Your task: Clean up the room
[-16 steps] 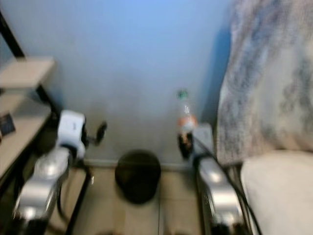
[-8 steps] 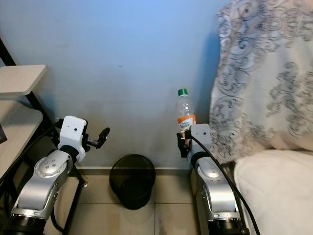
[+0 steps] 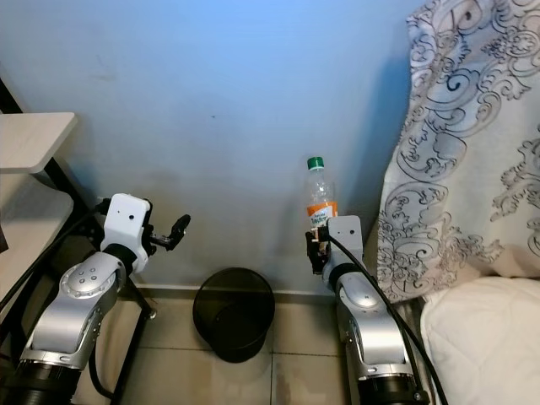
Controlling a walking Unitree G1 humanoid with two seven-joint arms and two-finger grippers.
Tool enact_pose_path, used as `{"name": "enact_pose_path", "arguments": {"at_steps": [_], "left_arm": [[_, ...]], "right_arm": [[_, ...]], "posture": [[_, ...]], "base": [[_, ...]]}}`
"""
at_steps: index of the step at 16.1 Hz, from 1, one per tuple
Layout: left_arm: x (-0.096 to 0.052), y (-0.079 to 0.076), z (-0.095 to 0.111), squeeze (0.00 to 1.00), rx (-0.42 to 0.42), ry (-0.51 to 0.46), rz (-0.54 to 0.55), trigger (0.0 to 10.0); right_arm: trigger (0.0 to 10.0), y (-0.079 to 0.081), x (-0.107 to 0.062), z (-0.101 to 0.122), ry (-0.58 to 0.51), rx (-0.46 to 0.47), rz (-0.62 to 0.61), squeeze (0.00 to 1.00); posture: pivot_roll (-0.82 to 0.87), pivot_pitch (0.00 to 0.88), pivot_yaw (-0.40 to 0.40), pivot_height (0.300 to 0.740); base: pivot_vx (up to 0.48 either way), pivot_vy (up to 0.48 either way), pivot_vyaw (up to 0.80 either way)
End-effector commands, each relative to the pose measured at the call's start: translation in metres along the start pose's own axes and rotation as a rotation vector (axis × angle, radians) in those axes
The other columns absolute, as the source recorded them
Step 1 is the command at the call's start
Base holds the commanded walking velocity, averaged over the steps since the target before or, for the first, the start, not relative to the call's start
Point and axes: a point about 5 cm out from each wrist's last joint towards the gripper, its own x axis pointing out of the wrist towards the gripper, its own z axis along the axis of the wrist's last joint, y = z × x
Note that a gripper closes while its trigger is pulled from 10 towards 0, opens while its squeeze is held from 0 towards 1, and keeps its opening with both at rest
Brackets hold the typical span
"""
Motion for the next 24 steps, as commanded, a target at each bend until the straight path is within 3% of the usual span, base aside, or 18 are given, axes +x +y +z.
{"name": "enact_pose_path", "arguments": {"at_steps": [1,2,8,13,16,19,24], "left_arm": [[0.001,0.000,0.001,0.00,-0.005,-0.001,-0.006,10.0],[0.001,0.000,0.000,0.00,-0.005,0.001,-0.010,10.0],[0.002,-0.002,0.000,0.00,0.009,0.004,-0.029,10.0],[0.001,-0.002,-0.003,0.00,0.056,0.027,-0.080,10.0],[0.001,-0.003,-0.003,0.00,0.064,0.029,-0.092,10.0],[-0.009,-0.017,-0.013,0.00,0.156,0.078,-0.293,10.0],[-0.027,-0.023,-0.021,0.00,0.280,0.187,-0.608,10.0]], "right_arm": [[10.0,0.006,0.003,-0.001,0.032,-0.039,0.058,0.00],[10.0,0.008,0.003,-0.007,0.062,-0.098,0.095,0.00],[10.0,-0.002,0.007,-0.011,0.102,-0.068,0.029,0.00],[10.0,0.000,0.006,-0.027,0.222,-0.173,0.120,0.00],[10.0,0.001,0.006,-0.032,0.256,-0.185,0.155,0.00],[10.0,0.013,0.007,-0.046,0.314,-0.382,0.423,0.00],[10.0,0.034,0.038,-0.048,0.323,-0.501,0.419,0.00]], "posture": [[-0.03,0.000,0.026,0.740],[-0.03,0.000,0.024,0.740],[-0.03,0.000,0.020,0.740],[-0.05,0.000,0.024,0.740],[-0.05,0.000,0.022,0.740],[-0.05,0.000,0.014,0.740],[-0.04,0.000,0.010,0.740]], "base": [[0.334,0.000,0.00],[0.334,0.000,0.00],[0.333,0.000,0.27],[0.333,0.000,0.00],[0.325,0.000,0.00],[0.000,0.000,0.00],[0.000,0.000,0.00]]}}
